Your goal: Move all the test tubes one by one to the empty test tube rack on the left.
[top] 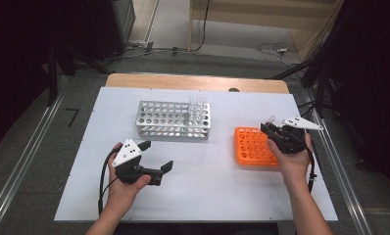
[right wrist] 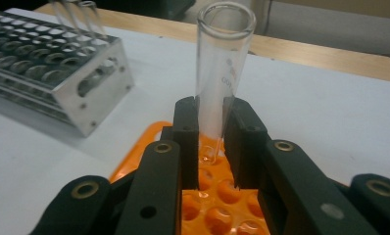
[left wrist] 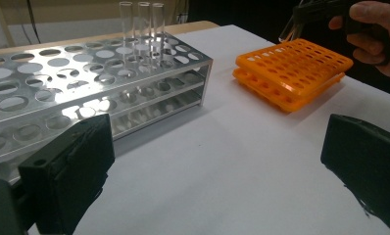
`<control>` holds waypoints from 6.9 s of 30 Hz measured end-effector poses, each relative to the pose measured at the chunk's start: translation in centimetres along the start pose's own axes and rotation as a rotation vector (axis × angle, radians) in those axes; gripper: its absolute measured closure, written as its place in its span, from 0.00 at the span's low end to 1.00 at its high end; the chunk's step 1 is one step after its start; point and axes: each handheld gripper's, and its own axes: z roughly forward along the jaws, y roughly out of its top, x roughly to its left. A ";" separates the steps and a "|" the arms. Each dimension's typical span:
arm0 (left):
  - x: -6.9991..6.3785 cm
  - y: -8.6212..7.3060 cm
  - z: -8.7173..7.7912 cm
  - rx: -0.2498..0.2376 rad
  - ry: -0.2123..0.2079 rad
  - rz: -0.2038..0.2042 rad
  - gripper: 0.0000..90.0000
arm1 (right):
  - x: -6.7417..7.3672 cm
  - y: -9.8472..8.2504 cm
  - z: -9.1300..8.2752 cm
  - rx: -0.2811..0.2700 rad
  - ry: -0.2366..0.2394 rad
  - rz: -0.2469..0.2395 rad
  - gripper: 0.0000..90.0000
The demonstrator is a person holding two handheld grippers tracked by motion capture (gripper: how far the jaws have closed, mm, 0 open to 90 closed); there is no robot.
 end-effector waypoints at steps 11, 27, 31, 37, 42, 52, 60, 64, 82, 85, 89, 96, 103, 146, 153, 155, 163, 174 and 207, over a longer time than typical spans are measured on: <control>-0.6 0.3 0.1 0.005 -0.010 0.030 0.00 | 3.6 0.1 -0.8 -0.005 0.186 -0.026 0.82; -1.2 0.3 0.4 0.012 -0.034 0.044 0.00 | 9.1 -0.6 -0.2 0.035 0.376 -0.132 0.82; -1.5 0.4 0.5 0.012 -0.048 0.048 0.00 | 10.4 -1.0 0.2 0.052 0.412 -0.156 0.82; -1.9 0.5 0.4 0.004 -0.071 0.048 0.02 | 12.2 -1.4 0.6 0.070 0.461 -0.190 0.82; -2.3 0.7 0.5 -0.005 -0.102 0.056 0.08 | 13.6 -1.7 0.8 0.088 0.490 -0.222 0.82; -3.5 1.2 0.8 -0.017 -0.145 0.067 0.30 | 16.5 -2.1 1.4 0.118 0.534 -0.276 0.82; -4.6 1.3 1.5 -0.013 -0.206 0.104 0.52 | 18.5 -2.3 1.7 0.136 0.563 -0.318 0.83; -4.7 1.4 1.6 -0.007 -0.207 0.122 0.60 | 19.1 -2.1 1.7 0.141 0.578 -0.321 0.82; -5.1 1.5 1.8 0.003 -0.206 0.181 0.84 | 19.9 -2.0 1.6 0.157 0.606 -0.333 0.82; -5.1 1.5 1.7 -0.004 -0.199 0.183 0.84 | 19.9 -2.0 1.6 0.152 0.606 -0.331 0.82; -4.8 1.6 1.7 -0.012 -0.192 0.171 0.84 | 19.8 -2.1 1.6 0.139 0.592 -0.324 0.70; -3.9 2.2 1.6 -0.016 -0.170 0.138 0.84 | 18.5 -2.4 0.8 0.119 0.565 -0.314 0.24; -2.7 2.9 1.9 -0.023 -0.145 0.122 0.84 | 15.1 -2.7 -0.4 0.079 0.494 -0.250 0.00; 4.8 8.3 8.2 -0.038 -0.010 0.034 0.84 | 2.3 -8.4 -8.5 -0.046 0.280 -0.130 0.00; 5.6 8.9 9.2 -0.056 0.010 0.009 0.84 | 1.0 -8.7 -8.3 -0.048 0.255 -0.099 0.00; 5.8 9.2 9.4 -0.055 0.021 0.009 0.84 | 1.0 -8.7 -8.2 -0.046 0.254 -0.097 0.00; 6.9 10.3 10.4 -0.073 0.068 -0.006 0.84 | 0.8 -8.7 -8.2 -0.045 0.247 -0.094 0.00; 7.3 11.5 13.2 -0.099 0.115 0.007 0.84 | 0.4 -8.7 -8.2 -0.055 0.239 -0.081 0.00; 7.7 9.5 17.2 0.000 0.206 0.019 0.83 | 0.0 -8.7 -8.5 -0.069 0.250 -0.068 0.00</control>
